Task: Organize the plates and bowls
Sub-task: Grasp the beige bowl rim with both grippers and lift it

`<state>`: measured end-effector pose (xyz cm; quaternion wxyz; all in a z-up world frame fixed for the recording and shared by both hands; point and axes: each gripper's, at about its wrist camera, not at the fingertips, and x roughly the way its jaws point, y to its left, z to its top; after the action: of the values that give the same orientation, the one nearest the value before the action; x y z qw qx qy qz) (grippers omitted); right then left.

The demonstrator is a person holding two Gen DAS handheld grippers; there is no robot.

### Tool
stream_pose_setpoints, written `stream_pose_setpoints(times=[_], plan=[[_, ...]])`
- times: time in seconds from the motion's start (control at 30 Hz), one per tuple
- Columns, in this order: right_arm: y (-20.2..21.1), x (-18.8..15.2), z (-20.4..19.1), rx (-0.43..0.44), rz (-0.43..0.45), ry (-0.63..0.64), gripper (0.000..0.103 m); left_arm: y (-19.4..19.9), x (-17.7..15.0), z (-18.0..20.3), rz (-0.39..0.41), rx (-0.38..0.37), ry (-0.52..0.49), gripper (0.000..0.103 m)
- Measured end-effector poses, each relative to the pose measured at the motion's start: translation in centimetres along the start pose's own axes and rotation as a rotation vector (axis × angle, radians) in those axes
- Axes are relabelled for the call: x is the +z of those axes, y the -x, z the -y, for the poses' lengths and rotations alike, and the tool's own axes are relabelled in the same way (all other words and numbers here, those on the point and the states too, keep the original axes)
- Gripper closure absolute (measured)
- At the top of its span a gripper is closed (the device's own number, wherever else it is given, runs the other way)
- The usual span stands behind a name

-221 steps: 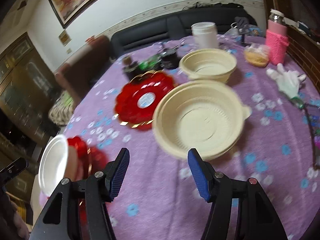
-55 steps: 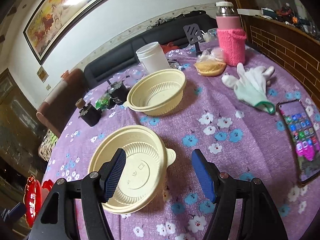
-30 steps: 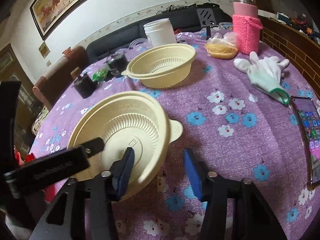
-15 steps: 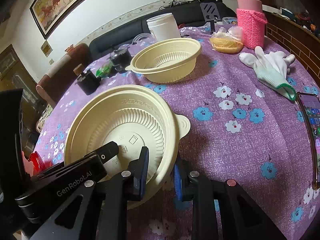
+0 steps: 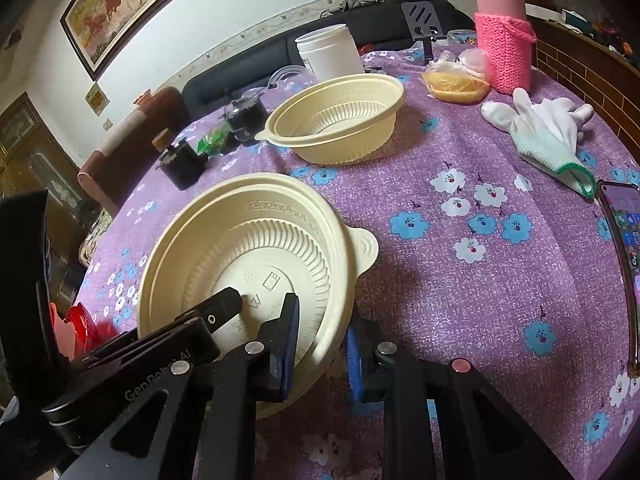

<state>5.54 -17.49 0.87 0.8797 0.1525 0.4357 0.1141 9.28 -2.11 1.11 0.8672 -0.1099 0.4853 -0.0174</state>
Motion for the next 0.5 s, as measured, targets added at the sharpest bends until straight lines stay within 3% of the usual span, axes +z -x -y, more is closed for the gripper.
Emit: stream_pose_setpoints(times=[0.5], plan=[[2.2, -0.6, -1.9, 0.015, 0.093, 0.069, 0.08, 3.4, -1.1, -1.1, 0.029, -0.036, -0.01, 0.066]])
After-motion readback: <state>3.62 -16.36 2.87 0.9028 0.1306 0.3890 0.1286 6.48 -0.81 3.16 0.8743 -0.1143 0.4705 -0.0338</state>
